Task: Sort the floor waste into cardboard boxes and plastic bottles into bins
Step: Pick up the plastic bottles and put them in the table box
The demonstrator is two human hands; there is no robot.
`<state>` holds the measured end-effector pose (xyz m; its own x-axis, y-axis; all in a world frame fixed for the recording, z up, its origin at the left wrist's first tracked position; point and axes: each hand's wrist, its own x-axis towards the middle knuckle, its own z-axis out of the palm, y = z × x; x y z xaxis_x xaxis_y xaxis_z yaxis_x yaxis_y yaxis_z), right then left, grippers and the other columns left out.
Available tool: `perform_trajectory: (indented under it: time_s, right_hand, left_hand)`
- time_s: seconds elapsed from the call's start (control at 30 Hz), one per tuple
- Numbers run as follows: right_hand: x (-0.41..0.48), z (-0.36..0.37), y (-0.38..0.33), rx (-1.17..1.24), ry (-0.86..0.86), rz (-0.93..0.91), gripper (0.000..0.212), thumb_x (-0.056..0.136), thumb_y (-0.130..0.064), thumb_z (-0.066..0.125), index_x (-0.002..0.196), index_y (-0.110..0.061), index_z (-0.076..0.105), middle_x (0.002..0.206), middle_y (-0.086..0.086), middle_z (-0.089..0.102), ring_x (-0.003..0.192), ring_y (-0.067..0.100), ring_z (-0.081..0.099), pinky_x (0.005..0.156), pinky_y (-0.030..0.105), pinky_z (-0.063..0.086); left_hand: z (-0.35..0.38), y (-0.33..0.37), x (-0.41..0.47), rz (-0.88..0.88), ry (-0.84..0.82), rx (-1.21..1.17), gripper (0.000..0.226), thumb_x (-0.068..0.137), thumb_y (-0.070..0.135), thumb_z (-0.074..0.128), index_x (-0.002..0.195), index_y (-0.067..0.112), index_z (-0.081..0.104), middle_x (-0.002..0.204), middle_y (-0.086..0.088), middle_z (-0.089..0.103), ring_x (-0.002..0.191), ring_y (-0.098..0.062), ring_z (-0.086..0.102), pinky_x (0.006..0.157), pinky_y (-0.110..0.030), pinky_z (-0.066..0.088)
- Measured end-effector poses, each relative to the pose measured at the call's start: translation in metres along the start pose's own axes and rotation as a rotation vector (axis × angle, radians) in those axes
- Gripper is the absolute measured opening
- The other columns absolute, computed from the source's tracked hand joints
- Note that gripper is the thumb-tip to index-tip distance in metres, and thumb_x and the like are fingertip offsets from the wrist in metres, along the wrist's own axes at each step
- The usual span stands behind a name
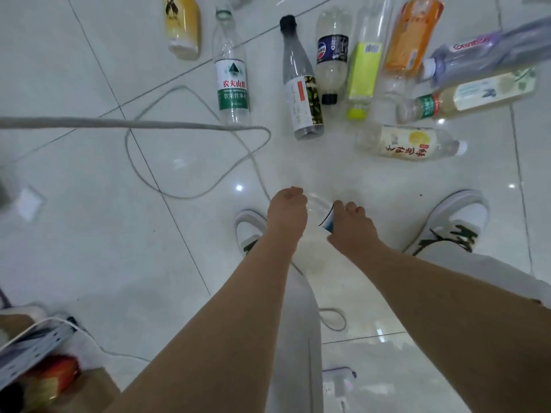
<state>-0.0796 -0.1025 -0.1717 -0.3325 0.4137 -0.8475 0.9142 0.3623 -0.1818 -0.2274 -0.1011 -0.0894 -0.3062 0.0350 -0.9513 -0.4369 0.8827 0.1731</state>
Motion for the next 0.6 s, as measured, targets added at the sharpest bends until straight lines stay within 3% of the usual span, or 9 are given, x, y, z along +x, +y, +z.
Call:
perform_trajectory:
  time_s: [0.07,0.17,0.27,0.4,0.53,0.6]
  right_hand:
    - [0.008,0.019,-0.005,0.062,0.013,0.008,0.054,0.079,-0.025,0.070,0.122,-0.007,0.043,0.114,0.012,0.051,0.106,0.031,0.053,0.076,0.037,0.047]
    - [-0.001,0.013,-0.008,0.372,-0.010,0.054,0.055,0.074,-0.027,0.075,0.112,-0.005,0.043,0.107,0.012,0.050,0.098,0.032,0.053,0.077,0.036,0.045]
    - [-0.038,-0.030,-0.008,0.593,0.069,0.118,0.046,0.078,-0.026,0.074,0.101,-0.011,0.037,0.098,0.008,0.048,0.077,0.025,0.055,0.059,0.028,0.037]
    - [-0.111,-0.139,0.001,0.820,0.142,0.184,0.042,0.082,-0.020,0.072,0.102,-0.011,0.037,0.094,0.009,0.054,0.062,0.013,0.051,0.047,0.023,0.037]
    - [-0.201,-0.276,0.011,0.977,0.275,0.142,0.044,0.081,-0.016,0.074,0.112,-0.009,0.043,0.088,-0.002,0.055,0.069,0.007,0.054,0.052,0.019,0.040]
    - [-0.252,-0.351,0.015,1.072,0.349,0.087,0.047,0.078,-0.018,0.078,0.114,-0.012,0.048,0.089,-0.005,0.059,0.076,0.009,0.060,0.056,0.017,0.046]
  left_hand:
    - [-0.008,-0.008,0.007,0.005,0.006,-0.048,0.030,0.091,0.013,0.054,0.120,0.009,0.062,0.113,-0.009,0.067,0.091,-0.020,0.062,0.069,-0.025,0.044]
    - [-0.018,-0.008,-0.001,0.028,0.018,-0.130,0.026,0.096,0.008,0.051,0.119,0.002,0.061,0.101,-0.009,0.064,0.081,-0.018,0.060,0.063,-0.018,0.047]
    - [-0.024,0.009,-0.039,0.066,-0.003,-0.136,0.026,0.095,0.012,0.052,0.119,0.007,0.061,0.101,-0.006,0.066,0.082,-0.016,0.060,0.067,-0.018,0.046]
    - [-0.013,0.055,-0.136,0.088,-0.103,-0.083,0.026,0.095,0.020,0.053,0.120,0.016,0.060,0.112,-0.001,0.067,0.095,-0.015,0.062,0.080,-0.024,0.046]
    - [-0.004,0.119,-0.253,0.276,-0.106,-0.030,0.026,0.094,0.022,0.053,0.119,0.020,0.061,0.119,-0.001,0.066,0.107,-0.016,0.061,0.094,-0.029,0.045]
    - [-0.005,0.157,-0.314,0.368,-0.087,-0.060,0.023,0.094,0.023,0.055,0.115,0.022,0.062,0.118,-0.003,0.066,0.108,-0.018,0.062,0.093,-0.031,0.045]
